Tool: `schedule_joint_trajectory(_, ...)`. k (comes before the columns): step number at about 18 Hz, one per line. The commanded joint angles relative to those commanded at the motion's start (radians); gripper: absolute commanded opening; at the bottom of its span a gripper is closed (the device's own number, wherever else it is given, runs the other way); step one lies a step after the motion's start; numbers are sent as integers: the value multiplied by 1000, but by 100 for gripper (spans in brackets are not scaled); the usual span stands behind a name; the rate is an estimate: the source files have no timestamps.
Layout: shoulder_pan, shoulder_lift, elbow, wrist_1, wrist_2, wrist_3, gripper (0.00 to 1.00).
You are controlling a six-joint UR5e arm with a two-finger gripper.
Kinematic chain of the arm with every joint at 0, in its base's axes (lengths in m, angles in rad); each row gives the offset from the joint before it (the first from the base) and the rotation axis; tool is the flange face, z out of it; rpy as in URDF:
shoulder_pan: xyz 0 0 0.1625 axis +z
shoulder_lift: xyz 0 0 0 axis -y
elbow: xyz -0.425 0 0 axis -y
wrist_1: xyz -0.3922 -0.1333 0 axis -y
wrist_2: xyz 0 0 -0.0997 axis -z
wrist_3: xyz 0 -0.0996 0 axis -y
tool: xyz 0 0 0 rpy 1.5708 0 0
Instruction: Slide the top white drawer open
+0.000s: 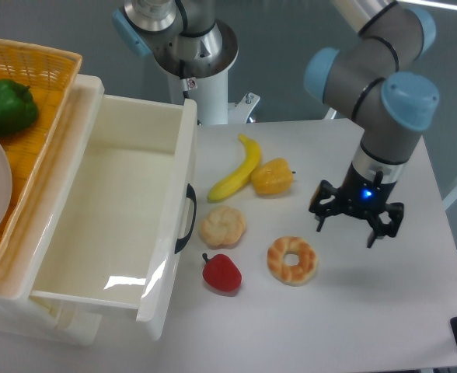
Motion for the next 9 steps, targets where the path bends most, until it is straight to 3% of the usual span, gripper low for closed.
schedule_joint_trajectory(6, -8, -100, 51, 0, 152, 158, 100)
schedule_joint_trajectory(9, -24, -123, 57, 0, 204, 163, 100)
